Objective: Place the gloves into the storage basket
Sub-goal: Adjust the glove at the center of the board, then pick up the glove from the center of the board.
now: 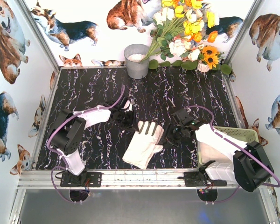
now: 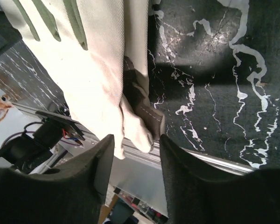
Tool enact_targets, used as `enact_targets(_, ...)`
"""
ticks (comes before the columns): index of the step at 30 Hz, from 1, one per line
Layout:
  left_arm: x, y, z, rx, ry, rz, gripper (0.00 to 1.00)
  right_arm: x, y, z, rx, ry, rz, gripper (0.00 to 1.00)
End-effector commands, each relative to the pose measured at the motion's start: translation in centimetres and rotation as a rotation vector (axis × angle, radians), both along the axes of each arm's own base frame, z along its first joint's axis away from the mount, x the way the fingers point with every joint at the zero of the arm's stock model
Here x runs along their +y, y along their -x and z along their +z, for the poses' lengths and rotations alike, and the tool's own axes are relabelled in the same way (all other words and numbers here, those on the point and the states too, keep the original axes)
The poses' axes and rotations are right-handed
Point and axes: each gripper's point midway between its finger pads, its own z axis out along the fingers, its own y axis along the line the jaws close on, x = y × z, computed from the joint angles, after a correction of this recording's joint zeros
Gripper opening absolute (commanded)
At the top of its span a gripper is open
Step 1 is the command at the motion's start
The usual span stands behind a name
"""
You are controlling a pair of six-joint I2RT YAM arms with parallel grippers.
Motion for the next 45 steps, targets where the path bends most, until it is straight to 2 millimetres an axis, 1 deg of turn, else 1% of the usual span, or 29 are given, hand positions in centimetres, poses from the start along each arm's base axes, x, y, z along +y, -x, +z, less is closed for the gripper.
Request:
enact_targets(1, 0.1, -0.4, 1.8, -0.056, -0.022, -0.027, 0.39, 0.9, -1.1, 1.8, -0.092, -0.059, 0.012, 0.53)
enact_targets(2, 0.2, -0.4, 1.9, -0.057, -0.025, -0.027, 0.42, 1.1, -1.1, 1.8, -0.095, -0.071, 0.015, 0.59)
enact_targets(4, 0.5, -0.1, 2.1, -0.058, -0.033, -0.025, 0.44, 1.2, -1.0, 1.7, -0.092, -0.084, 0.018, 0.67)
enact_targets(6, 0.7, 0.3, 1.9, -0.049, -0.036, -0.024, 0.45, 1.4, -1.0, 1.3, -0.08, -0.093, 0.018, 0.72)
enact_targets(9, 1.0, 1.2, 1.2, -0.018, -0.037, -0.026, 0.46, 1.5, -0.7, 0.0, -0.052, -0.091, 0.023, 0.74)
enact_targets(11, 0.9, 1.6, 1.1, -0.008, -0.025, -0.027, 0.45, 1.6, -0.6, -0.5, -0.049, -0.102, 0.025, 0.74)
enact_targets(14, 0.9, 2.0, 0.8, 0.01, -0.017, -0.035, 0.44, 2.3, -0.9, -0.9, -0.062, -0.144, 0.03, 0.75)
enact_targets(17, 1.1, 2.6, 0.0, 0.036, -0.022, -0.044, 0.43, 3.1, -1.1, -1.1, -0.066, -0.192, 0.041, 0.75)
enact_targets(23, 1.4, 3.3, -0.9, 0.06, -0.029, -0.05, 0.36, 4.1, -1.4, -1.9, -0.042, -0.21, 0.057, 0.75)
enact_targets(26, 1.4, 3.5, -1.2, 0.068, -0.028, -0.051, 0.32, 4.3, -1.1, -2.7, -0.02, -0.195, 0.067, 0.72)
enact_targets(29, 1.6, 3.7, -1.5, 0.07, -0.035, -0.051, 0.29, 4.1, -0.4, -3.9, 0.023, -0.173, 0.069, 0.67)
enact_targets(32, 1.7, 3.8, -1.7, 0.074, -0.036, -0.049, 0.27, 3.9, -0.1, -4.7, 0.044, -0.162, 0.067, 0.65)
enact_targets(33, 1.7, 3.9, -1.7, 0.076, -0.035, -0.048, 0.26, 3.9, -0.1, -4.9, 0.049, -0.16, 0.068, 0.61)
enact_targets(36, 1.8, 4.1, -1.9, 0.08, -0.038, -0.047, 0.26, 4.2, -0.3, -5.2, 0.056, -0.163, 0.079, 0.54)
enact_targets(39, 1.9, 4.2, -1.9, 0.082, -0.042, -0.045, 0.25, 4.2, -0.4, -5.4, 0.056, -0.154, 0.081, 0.45)
enact_targets(40, 2.0, 4.2, -1.9, 0.081, -0.043, -0.045, 0.25, 4.2, -0.4, -5.4, 0.056, -0.151, 0.081, 0.41)
enact_targets(45, 2.1, 4.1, -1.7, 0.068, -0.046, -0.038, 0.25, 4.7, -1.0, -4.8, 0.029, -0.163, 0.102, 0.14)
